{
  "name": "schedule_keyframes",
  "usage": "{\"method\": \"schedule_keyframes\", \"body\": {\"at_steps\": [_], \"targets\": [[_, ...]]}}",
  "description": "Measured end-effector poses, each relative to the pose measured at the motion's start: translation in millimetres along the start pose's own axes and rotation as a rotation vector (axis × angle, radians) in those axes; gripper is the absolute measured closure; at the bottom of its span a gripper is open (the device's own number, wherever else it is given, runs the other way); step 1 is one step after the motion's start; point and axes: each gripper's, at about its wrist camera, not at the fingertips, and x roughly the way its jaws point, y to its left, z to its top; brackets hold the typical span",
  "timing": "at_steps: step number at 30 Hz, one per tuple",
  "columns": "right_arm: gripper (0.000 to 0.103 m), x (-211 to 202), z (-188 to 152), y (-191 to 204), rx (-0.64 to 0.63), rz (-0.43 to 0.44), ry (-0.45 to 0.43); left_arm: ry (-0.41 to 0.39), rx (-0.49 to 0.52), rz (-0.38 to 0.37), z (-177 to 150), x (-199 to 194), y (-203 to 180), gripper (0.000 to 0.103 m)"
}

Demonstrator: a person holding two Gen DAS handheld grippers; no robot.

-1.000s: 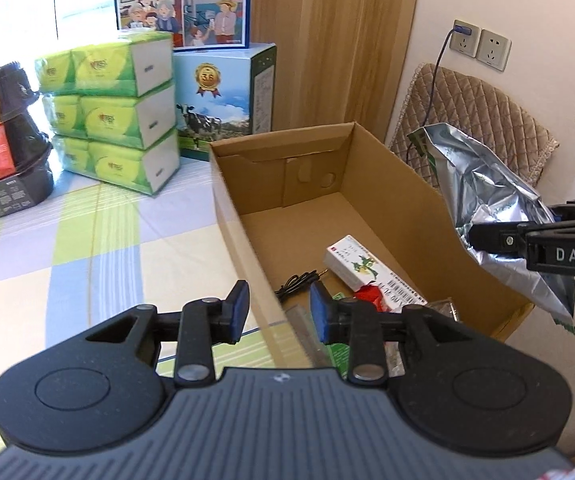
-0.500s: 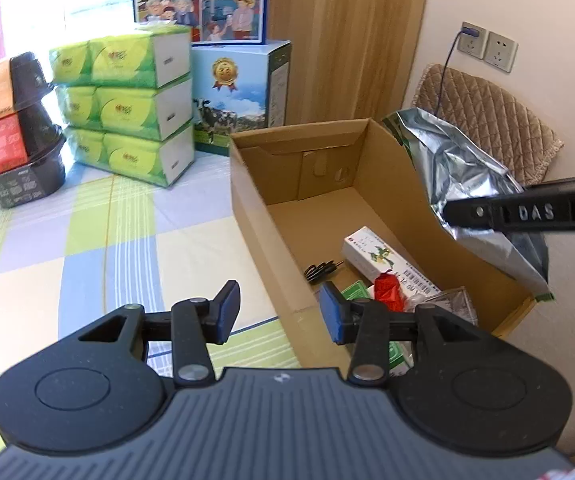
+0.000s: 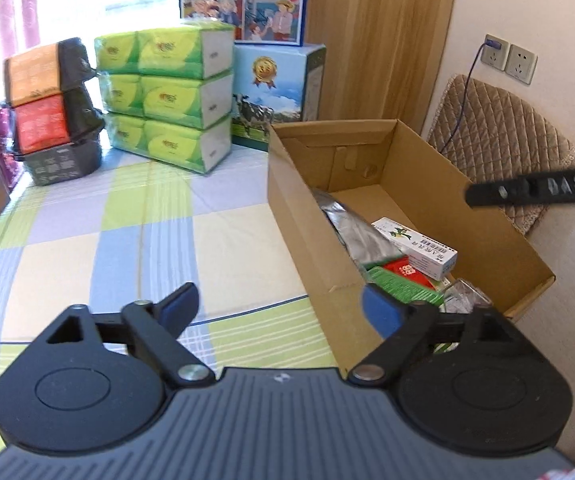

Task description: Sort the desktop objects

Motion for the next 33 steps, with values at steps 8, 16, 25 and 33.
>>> {"method": "schedule_keyframes", "body": {"at_steps": [8,16,25,33], "targets": [[0.013,-49,-32,12,-0.018,0.003,-0.005,-0.024,-0.039,0.052,-17,-43,-3,0.001],[0.002,-104,-61,23,-0.044,0.002,-0.016,-0.019,-0.071,0.099,-38,-90,-13,0.001],[0.002,-162,-97,26,0.019,0.004,-0.025,-0.008,-0.138,0.079,-64,-134,-20,0.001],[0.002,-193,-122,36,0.039,0.009,-0.017,-0.027,-0.14,0.105,-79,-165,-24,0.001]]}}
